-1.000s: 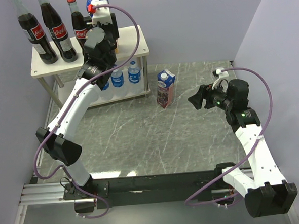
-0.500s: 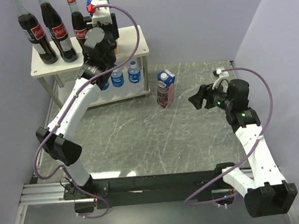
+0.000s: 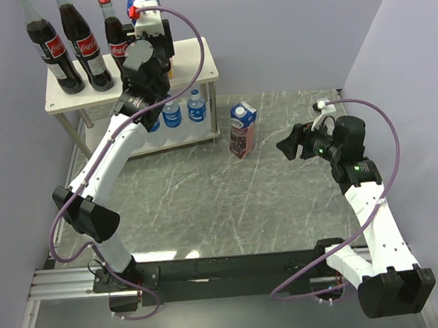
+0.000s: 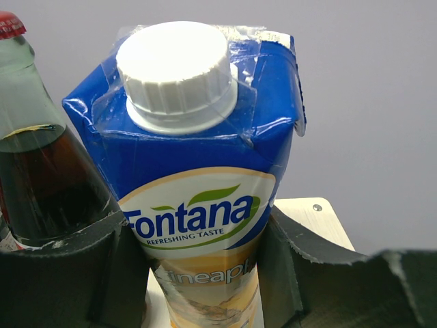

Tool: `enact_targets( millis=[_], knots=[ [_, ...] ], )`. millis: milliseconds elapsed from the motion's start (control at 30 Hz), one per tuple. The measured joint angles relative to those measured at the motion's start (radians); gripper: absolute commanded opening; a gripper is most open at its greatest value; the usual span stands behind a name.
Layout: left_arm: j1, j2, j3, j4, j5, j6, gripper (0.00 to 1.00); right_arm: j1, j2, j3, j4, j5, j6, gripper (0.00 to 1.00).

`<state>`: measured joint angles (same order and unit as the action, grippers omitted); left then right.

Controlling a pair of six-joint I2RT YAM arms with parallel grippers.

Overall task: Place and organize the beverage onto the shelf
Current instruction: Place the drink on the shelf.

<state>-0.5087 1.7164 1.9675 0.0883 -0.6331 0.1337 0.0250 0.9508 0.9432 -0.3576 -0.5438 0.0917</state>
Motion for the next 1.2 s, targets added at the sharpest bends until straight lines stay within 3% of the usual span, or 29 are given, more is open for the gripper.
enact_targets(
  millis=[267, 667, 1200],
  knots=[
    [0.002, 0.001, 0.004, -0.006, 0.008, 0.000, 0.34, -0.002, 0.000, 0.000, 0.000, 0.000, 0.000, 0.79],
    [0.004, 0.003, 0.015, -0.027, 0.016, -0.012, 0.47, -0.004, 0.000, 0.000, 0.000, -0.001, 0.000, 0.79],
    [0.005, 0.003, 0.015, -0.028, 0.016, -0.015, 0.58, -0.010, 0.000, 0.000, 0.000, -0.008, 0.000, 0.79]
  ],
)
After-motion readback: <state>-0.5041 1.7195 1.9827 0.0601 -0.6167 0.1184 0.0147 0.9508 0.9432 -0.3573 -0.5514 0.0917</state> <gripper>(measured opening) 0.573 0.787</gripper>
